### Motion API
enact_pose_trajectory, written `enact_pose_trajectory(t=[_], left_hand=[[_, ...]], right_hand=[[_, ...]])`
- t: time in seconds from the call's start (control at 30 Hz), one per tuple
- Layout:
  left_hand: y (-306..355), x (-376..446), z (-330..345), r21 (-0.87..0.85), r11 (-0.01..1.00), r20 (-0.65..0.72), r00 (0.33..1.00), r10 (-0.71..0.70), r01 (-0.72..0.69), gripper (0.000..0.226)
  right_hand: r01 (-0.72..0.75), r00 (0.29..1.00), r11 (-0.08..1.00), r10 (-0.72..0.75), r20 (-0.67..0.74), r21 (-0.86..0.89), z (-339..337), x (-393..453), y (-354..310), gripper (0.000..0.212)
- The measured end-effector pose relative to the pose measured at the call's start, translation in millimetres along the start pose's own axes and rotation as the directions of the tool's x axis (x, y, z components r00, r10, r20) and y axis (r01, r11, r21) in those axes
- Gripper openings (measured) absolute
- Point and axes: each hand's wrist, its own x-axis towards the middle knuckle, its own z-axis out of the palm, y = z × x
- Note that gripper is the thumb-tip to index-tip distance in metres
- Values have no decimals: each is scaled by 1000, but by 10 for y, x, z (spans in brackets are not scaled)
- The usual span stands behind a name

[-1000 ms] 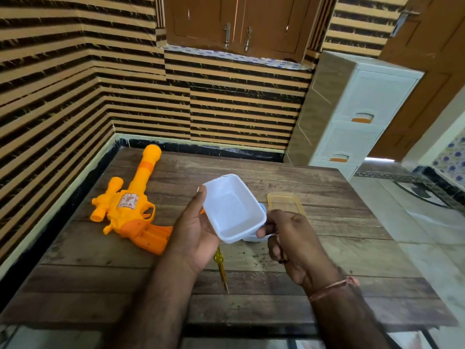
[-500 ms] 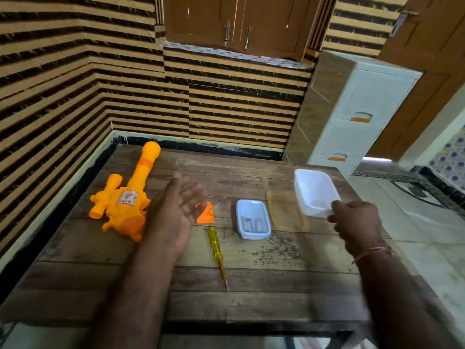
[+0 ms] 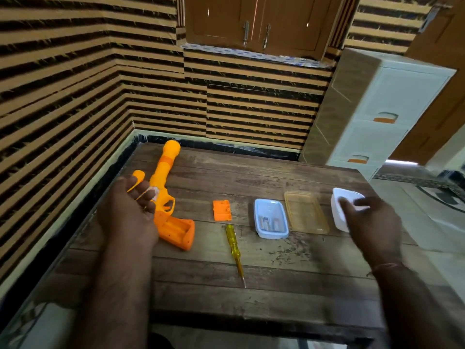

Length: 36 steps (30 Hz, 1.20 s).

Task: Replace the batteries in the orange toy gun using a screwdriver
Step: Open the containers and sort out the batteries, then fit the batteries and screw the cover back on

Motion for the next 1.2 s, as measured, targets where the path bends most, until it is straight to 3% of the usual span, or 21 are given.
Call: enact_pose_trajectory(t=[0.07, 0.17, 0.2, 0.27, 0.33, 0.4, 0.47, 0.63, 0.73, 0.87, 0.93, 1.03, 1.2], left_hand=[[48, 48, -91, 12, 1000, -122, 992, 19, -18, 15], [80, 75, -152, 3, 1000, -233, 972, -10, 11, 31], [82, 78, -168, -3, 999, -240, 970, -32, 33, 40], [89, 28, -155, 10, 999, -245, 969, -40, 44, 36], [94, 52, -161, 21, 999, -237, 971, -41, 47, 26], [64, 127, -171, 53, 994, -171, 982, -83, 93, 41], [27, 183, -214, 83, 991, -157, 984, -87, 101, 43], [-90, 13, -118, 44, 988, -195, 971, -137, 149, 23], [-250, 73, -125, 35, 987, -208, 967, -149, 160, 54], [-359, -211, -14, 8, 981, -312, 933, -181, 193, 84], [-408, -390, 70, -43, 965, -171, 950, -262, 258, 85], [-490, -530, 148, -64, 947, 134, 943, -305, 315, 49], [-559, -676, 170, -72, 940, 285, 910, -301, 334, 41]], right_hand=[[135, 955, 980, -168, 244, 146, 129, -384, -477, 33], [349, 722, 915, -400, 564, 202, 496, -929, -1035, 49], [466, 636, 866, -470, 612, 181, 650, -1060, -1162, 61], [631, 485, 764, -524, 700, 134, 923, -1236, -1319, 77], [701, 410, 705, -518, 751, 103, 1114, -1296, -1399, 71], [739, 382, 665, -546, 746, 108, 1228, -1298, -1413, 57], [733, 385, 664, -584, 715, 148, 1296, -1287, -1394, 50], [690, 426, 695, -618, 661, 205, 1292, -1283, -1245, 47], [644, 438, 708, -651, 620, 290, 1179, -1283, -1134, 33], [497, 533, 772, -632, 562, 396, 978, -1266, -1031, 26], [434, 576, 791, -611, 543, 430, 875, -1239, -976, 28], [396, 612, 795, -602, 513, 459, 731, -1209, -892, 36], [313, 599, 777, -608, 522, 546, 432, -1243, -777, 35]])
